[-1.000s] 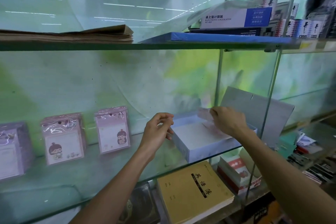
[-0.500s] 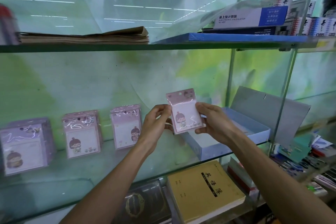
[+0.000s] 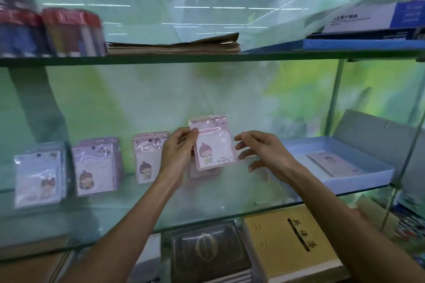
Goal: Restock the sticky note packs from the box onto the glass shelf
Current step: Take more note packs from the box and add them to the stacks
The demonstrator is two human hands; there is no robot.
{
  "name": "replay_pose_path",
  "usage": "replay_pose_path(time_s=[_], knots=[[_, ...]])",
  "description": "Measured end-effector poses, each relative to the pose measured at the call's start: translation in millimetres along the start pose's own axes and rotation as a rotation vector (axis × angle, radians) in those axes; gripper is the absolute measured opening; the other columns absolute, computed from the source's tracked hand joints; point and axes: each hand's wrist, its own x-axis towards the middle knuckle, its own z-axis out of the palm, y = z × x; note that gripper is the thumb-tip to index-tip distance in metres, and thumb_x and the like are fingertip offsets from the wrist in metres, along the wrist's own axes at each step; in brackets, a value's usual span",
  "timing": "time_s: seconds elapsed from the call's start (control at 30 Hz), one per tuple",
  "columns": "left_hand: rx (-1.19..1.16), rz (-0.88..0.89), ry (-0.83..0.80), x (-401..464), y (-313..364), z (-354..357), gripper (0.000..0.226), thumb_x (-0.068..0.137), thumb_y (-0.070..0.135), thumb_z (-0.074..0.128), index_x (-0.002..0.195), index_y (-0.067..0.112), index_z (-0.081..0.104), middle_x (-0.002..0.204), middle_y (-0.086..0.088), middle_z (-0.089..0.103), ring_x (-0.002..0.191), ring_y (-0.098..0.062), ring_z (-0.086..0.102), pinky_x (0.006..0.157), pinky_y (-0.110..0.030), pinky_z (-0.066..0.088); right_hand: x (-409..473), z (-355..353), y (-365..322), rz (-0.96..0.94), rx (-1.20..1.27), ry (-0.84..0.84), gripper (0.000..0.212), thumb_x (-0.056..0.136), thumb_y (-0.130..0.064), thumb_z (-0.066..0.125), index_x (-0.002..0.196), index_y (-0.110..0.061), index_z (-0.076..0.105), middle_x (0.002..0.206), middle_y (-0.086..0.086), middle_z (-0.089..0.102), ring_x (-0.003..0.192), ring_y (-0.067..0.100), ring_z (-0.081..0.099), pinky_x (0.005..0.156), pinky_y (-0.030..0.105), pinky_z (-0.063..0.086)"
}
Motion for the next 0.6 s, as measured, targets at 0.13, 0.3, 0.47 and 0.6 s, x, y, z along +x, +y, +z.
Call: replay_pose_path(time_s=[0.13, 0.3, 0.47, 0.6], knots=[[0.012, 0.044, 0.039, 0.8, 5.4, -20.7, 0.009, 0.091, 0.026, 0.065, 0.085, 0.021, 0.069, 0.084, -0.002, 0.071, 0.076, -0.018, 0.064, 0.069, -0.036, 0.050, 6.8, 15.9, -9.8, -0.044, -0.006, 0.026, 0.020, 0.096, -0.026, 0.054, 0.106, -0.014, 0.069, 0.096, 0.009, 0.070, 0.073, 0.017, 0.065, 0.047, 0.029, 0.051], [0.066, 0.083, 0.079, -1.4, 13.1, -40.8, 0.013, 0.092, 0.024, 0.064, 0.092, 0.011, 0.068, 0.089, -0.006, 0.071, 0.080, -0.016, 0.063, 0.070, -0.029, 0.051, 18.4, 36.3, -26.7, -0.137, 0.001, 0.012, 0.021, 0.096, -0.025, 0.057, 0.110, -0.014, 0.067, 0.095, 0.007, 0.069, 0.075, 0.018, 0.063, 0.047, 0.030, 0.052], [0.133, 0.106, 0.093, -7.8, 17.5, -64.2, 0.011, 0.093, 0.023, 0.064, 0.092, 0.013, 0.069, 0.088, -0.003, 0.073, 0.078, -0.015, 0.066, 0.067, -0.028, 0.054, 33.4, 67.2, -42.9, -0.251, -0.142, -0.030, 0.019, 0.094, -0.024, 0.059, 0.111, -0.021, 0.068, 0.098, 0.005, 0.071, 0.071, 0.013, 0.064, 0.052, 0.030, 0.054], [0.155, 0.117, 0.099, -12.6, 21.0, -87.0, 0.008, 0.092, 0.022, 0.065, 0.085, 0.019, 0.068, 0.080, 0.003, 0.070, 0.072, -0.013, 0.063, 0.059, -0.024, 0.049, 45.2, 96.6, -54.0, -0.361, -0.360, -0.102, 0.014, 0.091, -0.026, 0.063, 0.100, -0.022, 0.073, 0.097, -0.011, 0.072, 0.077, -0.001, 0.064, 0.067, 0.012, 0.048]])
